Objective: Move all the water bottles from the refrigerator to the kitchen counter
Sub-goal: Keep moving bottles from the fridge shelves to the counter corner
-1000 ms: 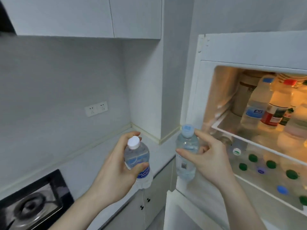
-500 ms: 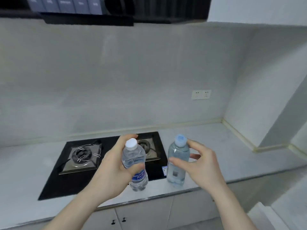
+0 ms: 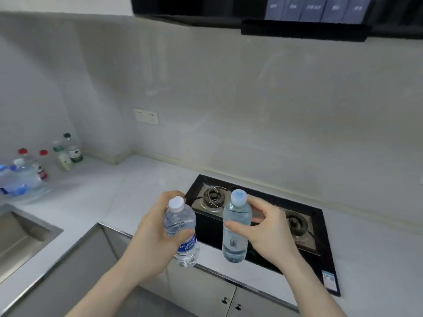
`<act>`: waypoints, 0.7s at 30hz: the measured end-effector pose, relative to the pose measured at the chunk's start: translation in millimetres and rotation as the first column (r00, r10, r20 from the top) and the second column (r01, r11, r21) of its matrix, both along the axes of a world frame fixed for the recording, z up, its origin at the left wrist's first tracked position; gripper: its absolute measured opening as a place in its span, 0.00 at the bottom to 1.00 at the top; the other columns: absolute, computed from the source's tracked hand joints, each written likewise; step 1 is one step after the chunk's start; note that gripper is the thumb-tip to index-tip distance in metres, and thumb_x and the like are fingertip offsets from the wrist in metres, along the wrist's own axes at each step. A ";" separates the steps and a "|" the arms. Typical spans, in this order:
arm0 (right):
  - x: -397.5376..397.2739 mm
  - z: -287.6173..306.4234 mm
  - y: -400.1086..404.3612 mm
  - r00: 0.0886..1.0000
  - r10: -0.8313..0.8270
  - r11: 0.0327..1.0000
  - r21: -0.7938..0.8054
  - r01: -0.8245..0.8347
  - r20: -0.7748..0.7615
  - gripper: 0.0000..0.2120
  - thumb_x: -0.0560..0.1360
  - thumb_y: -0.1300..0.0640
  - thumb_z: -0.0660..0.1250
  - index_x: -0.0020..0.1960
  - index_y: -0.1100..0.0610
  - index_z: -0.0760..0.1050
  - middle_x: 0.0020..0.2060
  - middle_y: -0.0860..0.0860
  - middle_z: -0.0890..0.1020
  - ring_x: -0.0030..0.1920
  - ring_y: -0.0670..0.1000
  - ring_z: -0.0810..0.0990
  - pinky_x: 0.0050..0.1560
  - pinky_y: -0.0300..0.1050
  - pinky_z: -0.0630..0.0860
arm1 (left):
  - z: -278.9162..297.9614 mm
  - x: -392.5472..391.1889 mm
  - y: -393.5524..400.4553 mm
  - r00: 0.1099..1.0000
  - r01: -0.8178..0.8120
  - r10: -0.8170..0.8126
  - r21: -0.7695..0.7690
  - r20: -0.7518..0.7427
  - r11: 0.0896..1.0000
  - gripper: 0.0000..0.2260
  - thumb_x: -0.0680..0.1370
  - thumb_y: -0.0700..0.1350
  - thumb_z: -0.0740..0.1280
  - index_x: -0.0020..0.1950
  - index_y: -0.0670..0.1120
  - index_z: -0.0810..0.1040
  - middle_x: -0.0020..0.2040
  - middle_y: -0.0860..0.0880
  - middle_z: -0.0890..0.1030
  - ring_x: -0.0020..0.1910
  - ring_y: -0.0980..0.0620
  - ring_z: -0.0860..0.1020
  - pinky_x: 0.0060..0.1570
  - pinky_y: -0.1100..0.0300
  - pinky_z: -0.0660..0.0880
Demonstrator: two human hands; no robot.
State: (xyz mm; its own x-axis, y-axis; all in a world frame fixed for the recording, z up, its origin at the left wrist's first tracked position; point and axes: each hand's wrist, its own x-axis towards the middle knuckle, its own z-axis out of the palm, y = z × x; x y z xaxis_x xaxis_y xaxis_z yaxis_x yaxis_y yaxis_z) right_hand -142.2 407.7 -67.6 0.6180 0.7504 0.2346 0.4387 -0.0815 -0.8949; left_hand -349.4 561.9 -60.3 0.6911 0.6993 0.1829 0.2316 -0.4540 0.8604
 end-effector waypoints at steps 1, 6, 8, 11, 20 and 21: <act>-4.0 -0.9 19.6 0.999 0.044 0.999 -0.008 -0.044 0.007 0.29 0.65 0.51 0.85 0.63 0.37 0.80 0.55 0.33 0.85 0.57 0.37 0.83 0.57 0.39 0.81 | -1.5 -9.8 11.0 0.999 -0.039 0.039 -0.007 0.004 0.999 0.27 0.74 0.38 0.77 0.64 0.58 0.69 0.55 0.61 0.81 0.53 0.57 0.81 0.51 0.58 0.81; -19.4 -7.6 110.9 0.976 0.216 0.976 -0.011 -0.216 -0.010 0.27 0.66 0.55 0.85 0.56 0.34 0.79 0.51 0.31 0.85 0.53 0.36 0.84 0.52 0.33 0.80 | -10.9 -45.5 67.4 0.981 -0.193 0.193 -0.047 0.000 0.980 0.27 0.73 0.37 0.77 0.63 0.59 0.71 0.51 0.57 0.81 0.49 0.56 0.81 0.43 0.64 0.79; -23.6 -10.5 147.1 0.963 0.269 0.963 -0.009 -0.269 -0.030 0.26 0.66 0.56 0.85 0.55 0.35 0.80 0.51 0.33 0.86 0.52 0.37 0.85 0.54 0.36 0.81 | -14.4 -54.5 91.5 0.970 -0.243 0.243 -0.041 -0.018 0.969 0.27 0.73 0.37 0.76 0.63 0.59 0.70 0.51 0.57 0.82 0.49 0.56 0.81 0.43 0.63 0.78; -30.4 -14.6 203.0 0.937 0.346 0.938 -0.014 -0.347 -0.049 0.23 0.66 0.55 0.86 0.56 0.39 0.82 0.51 0.36 0.87 0.52 0.39 0.85 0.55 0.39 0.82 | -17.7 -65.7 132.7 0.943 -0.330 0.328 -0.047 -0.057 0.943 0.27 0.73 0.38 0.77 0.62 0.60 0.70 0.50 0.58 0.82 0.47 0.54 0.82 0.44 0.58 0.80; -32.9 -36.5 351.1 0.858 0.512 0.858 -0.012 -0.513 -0.040 0.27 0.65 0.49 0.85 0.62 0.44 0.83 0.53 0.36 0.86 0.54 0.40 0.85 0.54 0.35 0.79 | -24.3 -77.4 249.1 0.864 -0.492 0.490 0.012 -0.111 0.870 0.26 0.71 0.42 0.79 0.60 0.59 0.70 0.50 0.55 0.81 0.44 0.51 0.81 0.38 0.55 0.81; -33.5 -39.9 367.5 0.847 0.529 0.847 -0.023 -0.531 -0.042 0.27 0.66 0.49 0.85 0.62 0.44 0.83 0.53 0.36 0.86 0.54 0.40 0.84 0.53 0.35 0.78 | -27.6 -79.8 261.2 0.852 -0.512 0.510 0.015 -0.114 0.859 0.26 0.70 0.42 0.79 0.60 0.58 0.70 0.50 0.54 0.82 0.46 0.51 0.81 0.41 0.54 0.82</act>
State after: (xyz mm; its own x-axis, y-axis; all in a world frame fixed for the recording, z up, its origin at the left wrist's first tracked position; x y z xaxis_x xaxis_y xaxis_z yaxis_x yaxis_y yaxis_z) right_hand -175.7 775.3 -107.5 0.1311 0.9728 0.1911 0.3938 0.1259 -0.9105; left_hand -429.2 823.1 -87.9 0.2502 0.9615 0.1136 0.5211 -0.2326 0.8212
